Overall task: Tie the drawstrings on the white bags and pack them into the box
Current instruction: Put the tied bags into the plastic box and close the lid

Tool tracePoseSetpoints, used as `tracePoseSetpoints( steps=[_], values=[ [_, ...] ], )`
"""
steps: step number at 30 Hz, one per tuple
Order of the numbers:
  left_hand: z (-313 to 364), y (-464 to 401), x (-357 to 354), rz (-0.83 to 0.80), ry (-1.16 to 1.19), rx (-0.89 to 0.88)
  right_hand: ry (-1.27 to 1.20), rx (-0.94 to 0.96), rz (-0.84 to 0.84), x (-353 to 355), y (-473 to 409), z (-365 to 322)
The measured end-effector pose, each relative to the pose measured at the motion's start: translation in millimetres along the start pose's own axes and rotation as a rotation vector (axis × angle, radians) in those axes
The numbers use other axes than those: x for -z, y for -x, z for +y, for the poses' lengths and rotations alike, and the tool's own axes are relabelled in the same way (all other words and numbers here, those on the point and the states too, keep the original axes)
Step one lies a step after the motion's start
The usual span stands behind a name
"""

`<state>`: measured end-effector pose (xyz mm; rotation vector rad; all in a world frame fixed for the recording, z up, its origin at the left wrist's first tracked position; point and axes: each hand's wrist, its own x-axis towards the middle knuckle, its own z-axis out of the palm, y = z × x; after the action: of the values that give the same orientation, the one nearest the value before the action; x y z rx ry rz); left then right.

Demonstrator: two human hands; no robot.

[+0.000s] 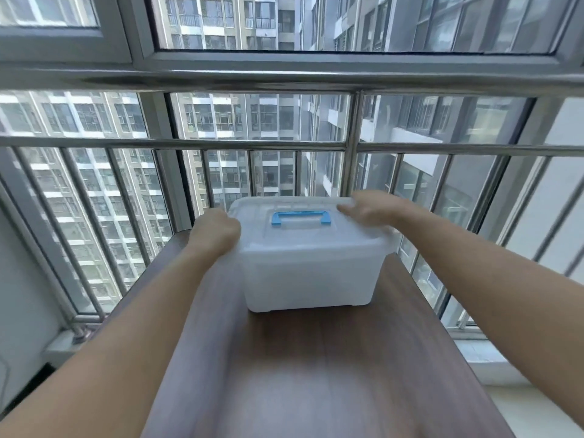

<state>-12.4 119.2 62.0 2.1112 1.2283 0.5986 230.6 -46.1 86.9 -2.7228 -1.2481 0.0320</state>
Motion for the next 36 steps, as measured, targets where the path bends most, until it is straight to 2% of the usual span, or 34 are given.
tracePoseSetpoints(
  steps=[1,6,9,11,13,17,23,26,29,32,34,36],
  values=[
    [1.3,-2.0,-4.3,0.008,-0.017,-0.002,-0.065,-0.055,-0.034,-3.8,0.7,9.2],
    [17.9,-5.5,-22.7,-0.019,-0.119,0.021,-0.31,-0.15,0.143,-19.0,-1.2,33.7],
    [20.8,-6.7,-23.9,0.004,-0.066,0.053,-0.482,-0.196,0.16,-21.1,-2.7,40.7],
    [16.6,-11.4,-19.4,0.022,0.047,0.093,-0.504,-0.222,0.169,-20.3,-2.8,41.2],
    [14.1,-16.7,-12.6,0.012,0.117,0.124,-0.425,-0.235,0.163,-14.6,-0.7,38.3],
    [18.8,-17.8,-2.3,-0.108,0.093,0.126,-0.404,-0.22,0.076,-2.1,-2.1,31.2],
    [20.9,-22.2,-1.0,-0.111,0.072,0.033,-0.628,-0.229,-0.027,-6.0,-10.5,34.2],
    [18.8,-29.7,2.6,-0.104,0.156,0.115,-0.714,-0.321,-0.04,-11.8,-9.9,32.7],
    [16.3,-31.3,-1.1,-0.124,0.251,0.151,-0.782,-0.334,-0.036,-15.6,-12.9,32.2],
    [12.1,-28.2,-7.9,-0.216,0.37,0.223,-0.814,-0.389,-0.009,-22.7,-11.1,33.5],
    [12.0,-27.5,-6.2,-0.224,0.346,0.227,-0.831,-0.462,-0.104,-13.2,3.9,32.1],
    [13.6,-24.1,0.8,-0.174,0.247,0.206,-0.839,-0.484,-0.297,2.5,14.5,33.4]
  ],
)
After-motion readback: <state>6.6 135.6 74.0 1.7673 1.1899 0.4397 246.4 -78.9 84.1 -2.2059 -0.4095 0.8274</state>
